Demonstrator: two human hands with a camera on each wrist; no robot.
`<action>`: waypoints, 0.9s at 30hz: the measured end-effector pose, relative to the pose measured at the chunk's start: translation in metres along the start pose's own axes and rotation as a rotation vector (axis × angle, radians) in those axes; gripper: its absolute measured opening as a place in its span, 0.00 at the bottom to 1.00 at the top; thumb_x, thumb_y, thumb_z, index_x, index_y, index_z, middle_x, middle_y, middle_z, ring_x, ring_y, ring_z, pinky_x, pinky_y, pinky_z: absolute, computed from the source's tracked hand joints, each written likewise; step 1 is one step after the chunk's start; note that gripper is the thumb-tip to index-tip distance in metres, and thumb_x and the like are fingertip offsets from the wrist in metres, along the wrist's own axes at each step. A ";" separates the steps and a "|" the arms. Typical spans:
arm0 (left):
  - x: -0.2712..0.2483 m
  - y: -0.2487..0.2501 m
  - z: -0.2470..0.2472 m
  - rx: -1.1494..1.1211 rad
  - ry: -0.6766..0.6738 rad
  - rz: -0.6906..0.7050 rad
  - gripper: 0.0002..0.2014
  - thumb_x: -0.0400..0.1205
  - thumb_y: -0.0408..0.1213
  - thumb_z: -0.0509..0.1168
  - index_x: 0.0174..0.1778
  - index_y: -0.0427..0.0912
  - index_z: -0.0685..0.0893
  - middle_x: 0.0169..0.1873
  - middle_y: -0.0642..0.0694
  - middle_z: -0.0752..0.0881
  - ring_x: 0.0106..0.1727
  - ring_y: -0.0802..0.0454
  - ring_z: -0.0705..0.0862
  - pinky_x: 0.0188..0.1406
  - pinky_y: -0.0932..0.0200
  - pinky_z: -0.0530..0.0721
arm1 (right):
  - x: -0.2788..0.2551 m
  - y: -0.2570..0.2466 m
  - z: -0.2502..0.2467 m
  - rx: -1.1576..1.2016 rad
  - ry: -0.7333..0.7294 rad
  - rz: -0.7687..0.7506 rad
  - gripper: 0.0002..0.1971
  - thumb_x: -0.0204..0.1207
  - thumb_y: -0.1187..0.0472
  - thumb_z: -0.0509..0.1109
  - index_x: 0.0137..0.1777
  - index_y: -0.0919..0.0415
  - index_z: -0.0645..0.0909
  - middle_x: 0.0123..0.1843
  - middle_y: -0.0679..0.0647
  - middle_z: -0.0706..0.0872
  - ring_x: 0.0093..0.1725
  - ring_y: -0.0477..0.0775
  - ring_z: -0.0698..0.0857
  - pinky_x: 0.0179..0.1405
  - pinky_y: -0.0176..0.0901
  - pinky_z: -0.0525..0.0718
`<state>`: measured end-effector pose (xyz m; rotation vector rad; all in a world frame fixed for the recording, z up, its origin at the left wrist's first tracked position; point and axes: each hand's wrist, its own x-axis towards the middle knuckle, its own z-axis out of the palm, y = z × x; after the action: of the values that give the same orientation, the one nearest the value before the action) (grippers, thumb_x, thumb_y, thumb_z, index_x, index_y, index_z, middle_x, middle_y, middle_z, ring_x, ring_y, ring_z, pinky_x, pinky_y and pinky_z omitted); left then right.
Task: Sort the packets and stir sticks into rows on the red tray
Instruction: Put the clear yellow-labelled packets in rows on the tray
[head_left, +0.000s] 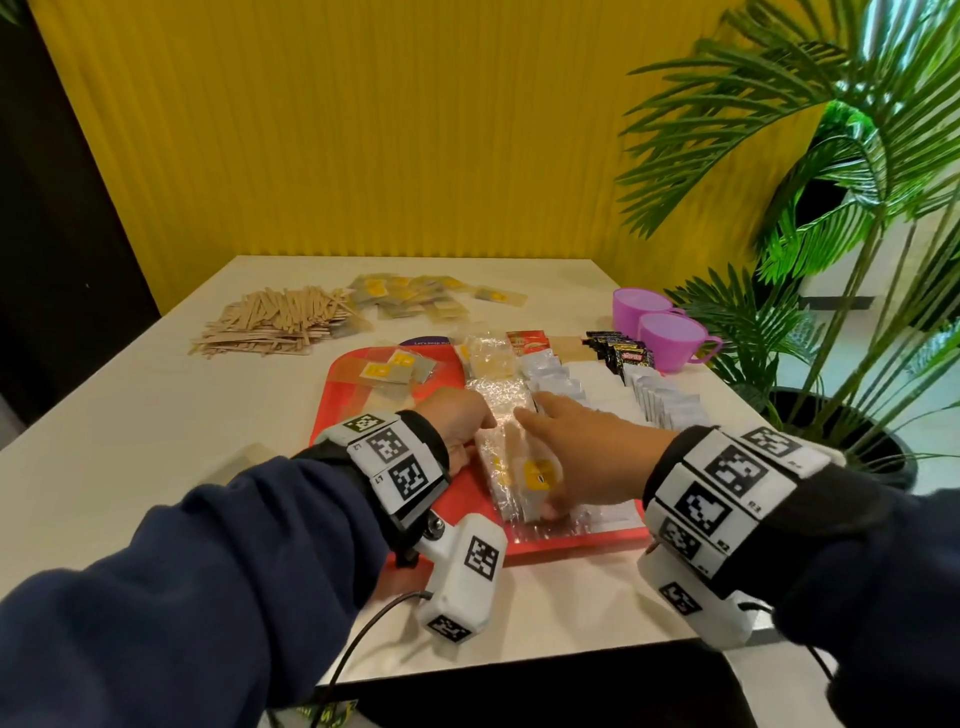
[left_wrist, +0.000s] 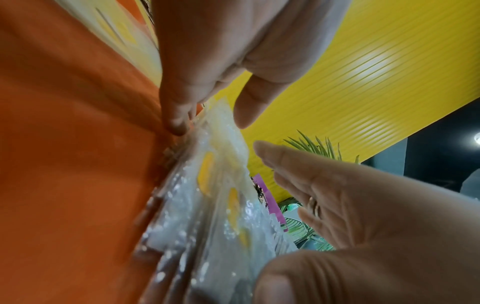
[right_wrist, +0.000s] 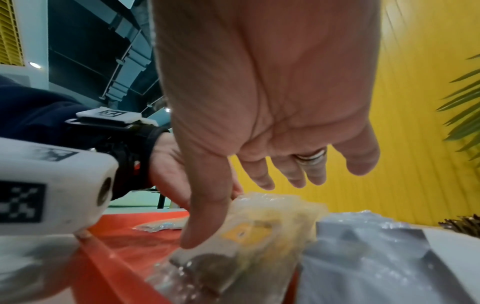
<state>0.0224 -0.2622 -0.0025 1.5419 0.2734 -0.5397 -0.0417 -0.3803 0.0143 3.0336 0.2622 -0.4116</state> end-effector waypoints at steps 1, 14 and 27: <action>0.003 -0.002 0.000 -0.010 -0.010 0.006 0.14 0.77 0.18 0.58 0.57 0.31 0.76 0.60 0.36 0.78 0.63 0.43 0.77 0.65 0.54 0.76 | 0.000 0.003 -0.001 -0.017 -0.003 0.013 0.48 0.68 0.52 0.77 0.82 0.55 0.50 0.82 0.57 0.51 0.79 0.60 0.58 0.74 0.61 0.67; -0.025 -0.004 0.008 -0.078 -0.233 -0.067 0.09 0.80 0.19 0.50 0.37 0.34 0.70 0.48 0.35 0.76 0.54 0.35 0.81 0.57 0.37 0.80 | 0.015 0.003 0.013 -0.027 0.000 0.001 0.42 0.73 0.49 0.72 0.81 0.48 0.50 0.75 0.55 0.63 0.74 0.59 0.68 0.70 0.63 0.65; -0.024 -0.001 0.003 -0.122 -0.239 -0.058 0.18 0.80 0.24 0.55 0.66 0.34 0.70 0.63 0.37 0.74 0.57 0.40 0.80 0.59 0.45 0.76 | 0.017 0.012 -0.013 0.202 0.004 -0.009 0.43 0.76 0.50 0.69 0.83 0.54 0.46 0.82 0.57 0.56 0.74 0.61 0.70 0.68 0.50 0.73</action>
<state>0.0013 -0.2611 0.0086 1.3403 0.1645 -0.7328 -0.0204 -0.3888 0.0226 3.2317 0.2490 -0.4587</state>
